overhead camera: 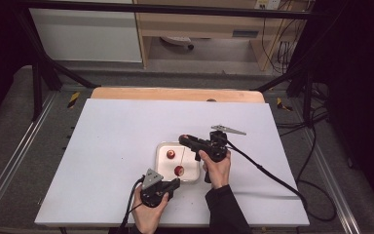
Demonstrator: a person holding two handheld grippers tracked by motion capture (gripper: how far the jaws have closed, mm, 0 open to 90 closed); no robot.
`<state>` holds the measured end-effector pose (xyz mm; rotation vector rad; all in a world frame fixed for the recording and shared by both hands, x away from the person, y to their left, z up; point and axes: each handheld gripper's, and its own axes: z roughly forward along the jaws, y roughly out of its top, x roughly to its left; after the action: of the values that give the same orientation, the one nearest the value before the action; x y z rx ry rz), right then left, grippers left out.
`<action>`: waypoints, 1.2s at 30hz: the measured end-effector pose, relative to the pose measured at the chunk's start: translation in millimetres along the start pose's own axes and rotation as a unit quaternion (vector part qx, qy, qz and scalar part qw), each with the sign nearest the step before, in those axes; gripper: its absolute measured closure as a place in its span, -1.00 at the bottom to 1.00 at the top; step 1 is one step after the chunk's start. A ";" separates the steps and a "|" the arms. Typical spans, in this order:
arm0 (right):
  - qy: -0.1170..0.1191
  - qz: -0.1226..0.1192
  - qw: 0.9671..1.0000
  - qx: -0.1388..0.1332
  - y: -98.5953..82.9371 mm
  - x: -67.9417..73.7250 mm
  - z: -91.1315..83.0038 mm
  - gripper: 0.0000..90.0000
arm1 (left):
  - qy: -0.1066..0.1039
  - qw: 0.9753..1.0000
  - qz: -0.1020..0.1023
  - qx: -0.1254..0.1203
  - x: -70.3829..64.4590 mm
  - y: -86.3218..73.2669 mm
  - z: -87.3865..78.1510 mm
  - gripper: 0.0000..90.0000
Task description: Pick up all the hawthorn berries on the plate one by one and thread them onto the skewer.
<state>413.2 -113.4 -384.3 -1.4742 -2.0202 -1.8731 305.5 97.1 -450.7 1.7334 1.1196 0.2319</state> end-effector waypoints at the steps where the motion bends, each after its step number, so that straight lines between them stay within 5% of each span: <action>1: 0.000 0.000 1.000 -0.001 0.0 0.2 -0.1 0.36 | 0.000 1.000 -0.002 -0.001 0.3 0.0 -0.1 0.98; 24: 0.008 0.003 1.000 -0.008 -5.1 2.3 1.7 0.36 | 0.000 1.000 -0.014 -0.009 2.6 0.7 -0.3 0.98; 36: 0.001 -0.017 1.000 -0.024 -15.0 5.8 3.5 0.36 | -0.018 0.998 -0.057 -0.010 0.6 0.1 0.5 0.98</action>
<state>402.6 -104.6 -393.5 -1.4577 -2.0280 -1.9474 306.1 97.2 -451.1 1.6450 1.1814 0.1404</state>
